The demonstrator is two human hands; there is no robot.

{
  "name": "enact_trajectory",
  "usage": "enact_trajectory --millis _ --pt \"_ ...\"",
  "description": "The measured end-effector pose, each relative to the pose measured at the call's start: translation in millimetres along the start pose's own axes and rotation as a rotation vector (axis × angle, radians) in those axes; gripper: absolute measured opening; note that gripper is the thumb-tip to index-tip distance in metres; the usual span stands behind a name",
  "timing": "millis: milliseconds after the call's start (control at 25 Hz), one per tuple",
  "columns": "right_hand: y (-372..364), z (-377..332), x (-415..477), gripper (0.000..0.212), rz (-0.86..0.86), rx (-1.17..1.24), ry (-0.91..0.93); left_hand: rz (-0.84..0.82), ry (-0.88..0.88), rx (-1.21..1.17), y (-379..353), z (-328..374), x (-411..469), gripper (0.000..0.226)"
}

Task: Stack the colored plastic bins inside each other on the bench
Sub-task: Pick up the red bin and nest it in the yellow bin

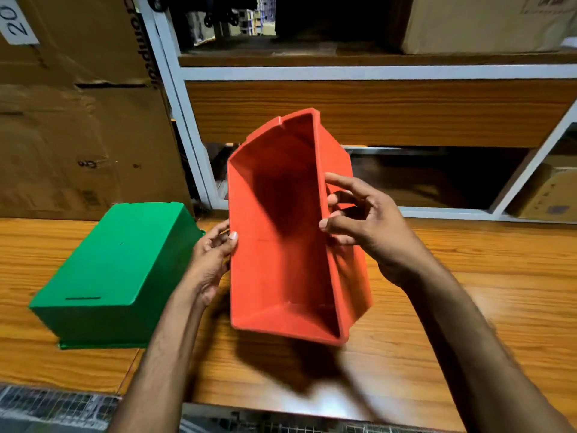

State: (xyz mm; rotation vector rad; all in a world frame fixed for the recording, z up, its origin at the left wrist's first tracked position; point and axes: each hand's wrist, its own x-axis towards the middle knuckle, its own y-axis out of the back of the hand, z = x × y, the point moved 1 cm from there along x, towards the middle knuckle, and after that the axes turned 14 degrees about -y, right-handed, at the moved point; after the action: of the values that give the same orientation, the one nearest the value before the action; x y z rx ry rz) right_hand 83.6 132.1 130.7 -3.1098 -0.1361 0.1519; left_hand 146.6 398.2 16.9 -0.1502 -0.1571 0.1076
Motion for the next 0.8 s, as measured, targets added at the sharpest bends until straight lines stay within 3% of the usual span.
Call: enact_trajectory --millis 160,320,400,600,800 --pt "16 8 -22 0.07 0.029 0.008 -0.012 -0.002 0.069 -0.061 -21 -4 -39 0.038" --pt "59 23 -52 0.069 0.143 -0.168 0.01 -0.103 0.029 -0.02 -38 19 -75 0.038" --pt "88 32 -73 0.068 0.173 -0.145 -0.025 -0.151 -0.023 -0.002 -52 44 -91 0.037" --pt "141 74 -140 0.05 0.19 0.25 -0.191 -0.274 -0.224 0.065 -123 109 -153 0.037" --pt "185 133 -226 0.042 0.287 0.472 -0.267 -0.438 -0.475 0.253 -207 119 -236 0.043"
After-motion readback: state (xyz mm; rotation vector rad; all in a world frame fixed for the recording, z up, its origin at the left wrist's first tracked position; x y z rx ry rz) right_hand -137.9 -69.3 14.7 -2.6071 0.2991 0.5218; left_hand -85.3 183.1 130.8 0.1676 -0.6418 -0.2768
